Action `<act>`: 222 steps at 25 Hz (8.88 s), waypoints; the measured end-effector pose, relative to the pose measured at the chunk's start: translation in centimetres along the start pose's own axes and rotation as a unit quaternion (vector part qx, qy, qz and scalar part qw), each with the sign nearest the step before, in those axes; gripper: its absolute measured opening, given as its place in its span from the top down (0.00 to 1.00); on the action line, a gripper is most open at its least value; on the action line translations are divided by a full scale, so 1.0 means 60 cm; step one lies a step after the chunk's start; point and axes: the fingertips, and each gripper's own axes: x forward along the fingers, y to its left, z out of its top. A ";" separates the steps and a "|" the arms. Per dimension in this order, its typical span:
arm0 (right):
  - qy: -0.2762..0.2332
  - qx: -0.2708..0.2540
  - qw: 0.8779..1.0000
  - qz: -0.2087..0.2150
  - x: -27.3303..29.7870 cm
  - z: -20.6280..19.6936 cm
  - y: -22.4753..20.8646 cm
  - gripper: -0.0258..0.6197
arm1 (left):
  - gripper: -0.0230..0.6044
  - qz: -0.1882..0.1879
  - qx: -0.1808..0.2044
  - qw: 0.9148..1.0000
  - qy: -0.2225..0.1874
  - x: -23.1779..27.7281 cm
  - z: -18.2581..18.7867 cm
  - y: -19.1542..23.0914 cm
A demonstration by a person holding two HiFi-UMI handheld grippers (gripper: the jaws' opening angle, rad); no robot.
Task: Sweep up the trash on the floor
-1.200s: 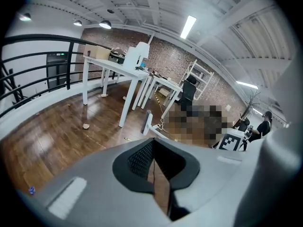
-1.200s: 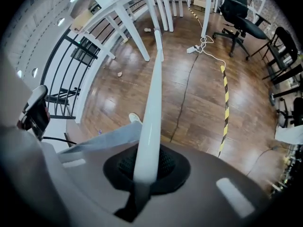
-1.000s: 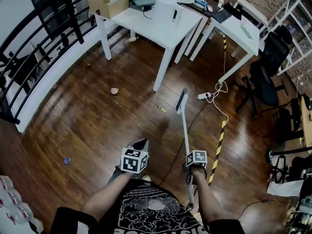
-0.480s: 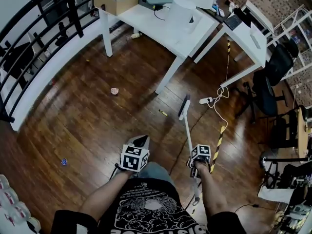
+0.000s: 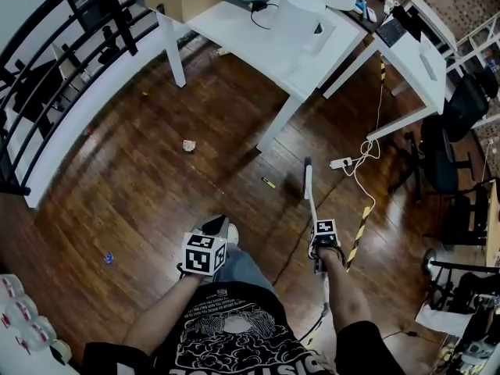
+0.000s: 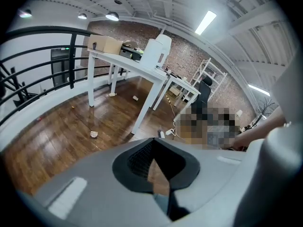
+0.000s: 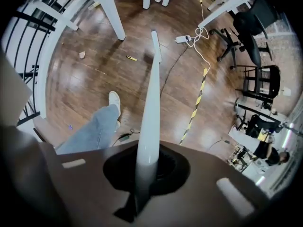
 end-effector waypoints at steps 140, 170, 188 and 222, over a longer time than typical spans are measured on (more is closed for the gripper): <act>0.026 -0.355 0.913 -0.198 -0.230 0.301 0.788 0.96 | 0.96 0.217 -0.248 0.934 -0.139 -0.274 0.100 0.687; 0.113 -0.410 0.903 -0.065 -0.067 -0.124 1.118 0.92 | 0.96 0.216 -0.355 0.897 -0.151 -0.519 -0.211 0.807; 0.152 -0.500 0.850 -0.073 0.018 -0.312 1.255 0.95 | 0.96 0.236 -0.420 0.858 -0.176 -0.610 -0.356 0.838; 0.078 -0.523 0.838 -0.136 -0.071 -0.246 1.222 0.96 | 0.96 0.253 -0.438 0.838 -0.205 -0.663 -0.400 0.853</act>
